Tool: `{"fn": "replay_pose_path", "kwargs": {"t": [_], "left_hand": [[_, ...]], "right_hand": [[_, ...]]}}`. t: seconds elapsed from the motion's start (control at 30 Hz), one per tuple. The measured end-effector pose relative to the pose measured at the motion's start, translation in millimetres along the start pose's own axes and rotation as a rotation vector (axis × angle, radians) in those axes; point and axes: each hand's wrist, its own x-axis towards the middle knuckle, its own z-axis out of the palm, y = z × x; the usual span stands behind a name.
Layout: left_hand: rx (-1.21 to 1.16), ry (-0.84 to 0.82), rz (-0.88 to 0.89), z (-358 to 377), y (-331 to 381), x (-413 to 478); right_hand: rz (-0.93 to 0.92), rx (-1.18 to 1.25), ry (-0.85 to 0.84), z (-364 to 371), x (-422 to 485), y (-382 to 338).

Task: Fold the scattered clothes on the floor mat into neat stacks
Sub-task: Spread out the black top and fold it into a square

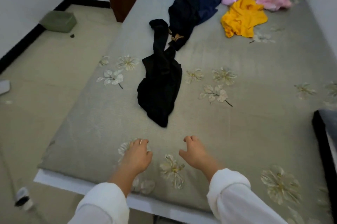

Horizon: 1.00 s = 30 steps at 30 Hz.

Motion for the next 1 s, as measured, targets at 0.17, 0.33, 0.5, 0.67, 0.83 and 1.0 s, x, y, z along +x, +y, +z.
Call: {"fn": "replay_pose_path", "kwargs": {"t": [0.17,0.33,0.5,0.67,0.83,1.0], "left_hand": [[-0.005,-0.025,-0.028,-17,-24,90],[-0.166,-0.008,-0.105,-22,-41,177],[-0.573,0.128,-0.195,-29,-42,250],[-0.885,0.111,-0.308,-49,-36,298],[-0.706,-0.005,-0.115,-39,-31,268],[-0.891,-0.191,-0.099,-17,-56,186]], "right_hand": [[0.032,-0.001,-0.011,-3,101,-10],[-0.045,-0.052,0.076,9,184,-28],[-0.109,-0.215,0.045,30,235,-40],[-0.125,-0.207,0.101,39,238,-35],[-0.087,-0.014,0.120,21,224,-32],[0.114,-0.017,-0.015,32,170,-15]]}}
